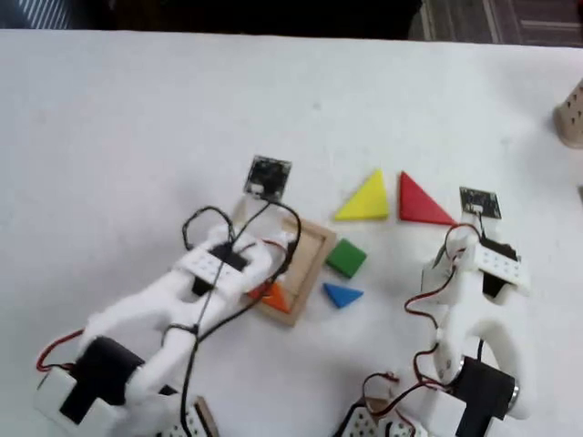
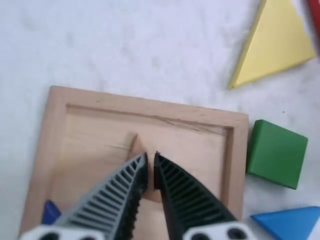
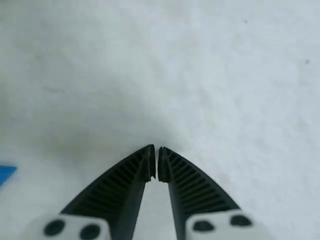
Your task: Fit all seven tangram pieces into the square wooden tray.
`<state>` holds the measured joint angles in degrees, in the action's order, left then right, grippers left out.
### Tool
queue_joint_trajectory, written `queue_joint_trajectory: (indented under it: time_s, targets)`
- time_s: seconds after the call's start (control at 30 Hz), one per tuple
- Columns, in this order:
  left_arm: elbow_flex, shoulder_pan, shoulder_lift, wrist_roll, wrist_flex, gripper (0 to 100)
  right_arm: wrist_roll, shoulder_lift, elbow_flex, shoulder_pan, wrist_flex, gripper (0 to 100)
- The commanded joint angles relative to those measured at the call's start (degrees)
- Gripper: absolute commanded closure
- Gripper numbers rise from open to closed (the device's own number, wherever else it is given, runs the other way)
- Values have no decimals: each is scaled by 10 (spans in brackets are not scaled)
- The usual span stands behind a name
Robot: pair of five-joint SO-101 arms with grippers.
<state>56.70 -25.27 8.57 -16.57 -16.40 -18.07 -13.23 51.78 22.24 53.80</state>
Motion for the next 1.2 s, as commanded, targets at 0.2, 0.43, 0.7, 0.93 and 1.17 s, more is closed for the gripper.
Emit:
queue_joint_trajectory:
  time_s: [0.2, 0.43, 0.7, 0.93, 1.17]
  targets:
    - [-32, -10, 1, -4, 18, 947, -10, -22, -2, -7, 2, 981]
    - [-20, -74, 54, 101, -56, 947, -10, -22, -2, -7, 2, 981]
    - [2, -79, 77, 105, -60, 947, -10, -22, -2, -7, 3, 981]
    - [4, -57, 77, 105, -84, 947, -10, -22, -2, -7, 3, 981]
    - [2, -46, 76, 105, -85, 947, -10, -22, -2, -8, 3, 979]
